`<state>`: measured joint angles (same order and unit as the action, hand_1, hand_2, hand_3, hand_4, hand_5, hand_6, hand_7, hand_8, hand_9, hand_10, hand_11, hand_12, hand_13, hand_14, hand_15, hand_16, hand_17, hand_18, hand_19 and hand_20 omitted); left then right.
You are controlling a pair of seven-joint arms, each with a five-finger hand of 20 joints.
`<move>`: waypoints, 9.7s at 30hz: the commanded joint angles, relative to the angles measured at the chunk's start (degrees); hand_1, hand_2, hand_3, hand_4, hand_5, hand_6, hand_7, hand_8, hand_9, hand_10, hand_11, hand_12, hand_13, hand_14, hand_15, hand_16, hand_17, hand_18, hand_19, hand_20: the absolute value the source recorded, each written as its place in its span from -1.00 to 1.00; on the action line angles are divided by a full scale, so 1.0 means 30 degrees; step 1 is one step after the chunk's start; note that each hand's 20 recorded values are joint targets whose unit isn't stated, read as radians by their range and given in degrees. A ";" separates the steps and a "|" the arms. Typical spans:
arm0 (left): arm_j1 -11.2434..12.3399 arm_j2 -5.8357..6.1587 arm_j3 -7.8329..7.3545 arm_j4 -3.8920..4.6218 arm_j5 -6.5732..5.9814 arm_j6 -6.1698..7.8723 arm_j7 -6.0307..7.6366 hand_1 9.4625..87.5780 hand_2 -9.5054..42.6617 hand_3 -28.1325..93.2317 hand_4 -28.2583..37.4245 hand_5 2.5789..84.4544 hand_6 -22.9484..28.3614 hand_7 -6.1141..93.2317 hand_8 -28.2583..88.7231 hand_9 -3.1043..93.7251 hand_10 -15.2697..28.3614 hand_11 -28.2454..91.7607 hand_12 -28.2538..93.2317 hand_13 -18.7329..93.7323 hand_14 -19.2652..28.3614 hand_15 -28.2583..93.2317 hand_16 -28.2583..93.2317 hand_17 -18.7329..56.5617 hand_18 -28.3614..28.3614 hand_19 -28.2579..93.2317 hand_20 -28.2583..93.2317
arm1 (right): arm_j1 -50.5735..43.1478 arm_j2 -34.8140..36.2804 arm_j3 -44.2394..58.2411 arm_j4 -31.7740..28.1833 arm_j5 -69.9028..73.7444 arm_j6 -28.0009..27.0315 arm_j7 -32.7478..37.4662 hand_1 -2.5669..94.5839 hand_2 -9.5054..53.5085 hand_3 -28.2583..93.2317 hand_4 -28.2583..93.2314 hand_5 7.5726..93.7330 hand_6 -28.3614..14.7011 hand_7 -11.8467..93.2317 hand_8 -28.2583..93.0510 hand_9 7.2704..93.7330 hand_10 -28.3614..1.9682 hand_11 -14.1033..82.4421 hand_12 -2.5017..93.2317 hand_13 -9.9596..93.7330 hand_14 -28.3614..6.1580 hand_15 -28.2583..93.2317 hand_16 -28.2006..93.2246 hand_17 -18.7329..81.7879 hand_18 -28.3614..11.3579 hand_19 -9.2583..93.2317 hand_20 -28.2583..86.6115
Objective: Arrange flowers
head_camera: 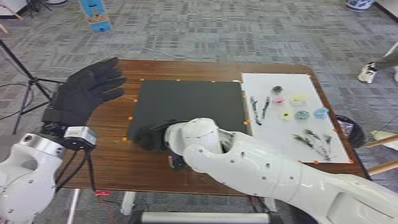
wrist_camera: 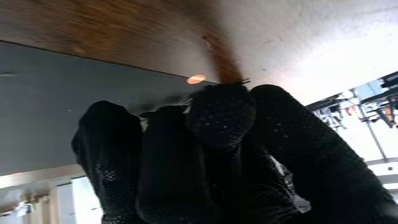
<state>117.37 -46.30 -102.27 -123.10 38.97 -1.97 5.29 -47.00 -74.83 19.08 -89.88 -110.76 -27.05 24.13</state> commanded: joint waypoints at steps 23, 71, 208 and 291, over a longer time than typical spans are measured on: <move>0.0921 -0.0529 -0.0622 -0.0534 0.0041 0.0591 0.0063 -0.62 -0.87 0.62 -1.00 -0.32 0.00 -0.46 -0.68 -0.34 0.27 -0.12 -0.24 -0.25 0.42 -0.06 -0.52 -0.75 0.79 0.20 -0.39 | 0.3133 0.4557 -0.4761 0.1352 -0.4586 0.3094 -0.7695 -0.57 0.07 1.00 -0.46 -0.22 0.41 -0.42 -0.78 0.81 0.25 0.58 -0.20 0.82 0.28 0.89 0.15 0.49 -0.76 1.00 0.80; 0.1079 -0.0624 -0.0679 -0.0554 0.0000 0.0596 0.0053 -0.62 -0.86 0.62 -1.00 -0.32 0.00 -0.46 -0.68 -0.34 0.28 -0.12 -0.24 -0.24 0.42 -0.06 -0.52 -0.75 0.79 0.21 -0.39 | 0.5827 0.5393 -0.7534 0.1955 -0.4639 0.8683 -1.0762 -0.54 -0.23 1.00 -0.54 -0.15 0.54 -0.36 -0.82 0.75 0.18 0.60 -0.21 0.76 0.17 0.92 0.11 0.39 -0.81 1.00 0.77; 0.1114 -0.0695 -0.0616 -0.0447 -0.0389 0.0371 -0.0191 -0.63 -0.85 0.62 -1.00 -0.32 0.00 -0.47 -0.68 -0.34 0.28 -0.12 -0.24 -0.24 0.43 -0.06 -0.52 -0.75 0.80 0.21 -0.39 | 0.2889 0.6682 -0.4794 -0.0992 -0.3538 0.7162 -0.8731 -0.63 -0.20 1.00 -0.46 -0.01 0.36 -0.43 -0.78 0.78 0.20 0.60 -0.21 0.78 0.22 0.92 0.12 0.43 -0.78 1.00 0.79; 0.2565 -0.2255 -0.0891 -0.0799 -0.0483 0.0619 -0.0074 -0.64 -0.84 0.63 -1.00 -0.32 0.00 -0.46 -0.68 -0.33 0.28 -0.12 -0.24 -0.24 0.43 -0.06 -0.52 -0.75 0.80 0.21 -0.39 | -2.3615 1.1985 2.2248 -1.0743 -0.6408 1.3180 0.7037 -0.08 -1.00 0.24 -1.00 0.09 0.19 -0.01 -0.74 0.18 0.01 0.35 -0.19 0.60 0.27 0.88 0.09 0.25 -0.67 1.00 0.64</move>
<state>125.06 -52.70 -105.34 -125.41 37.63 -0.10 5.29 -103.56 -38.65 80.56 -117.61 -129.13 14.04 44.62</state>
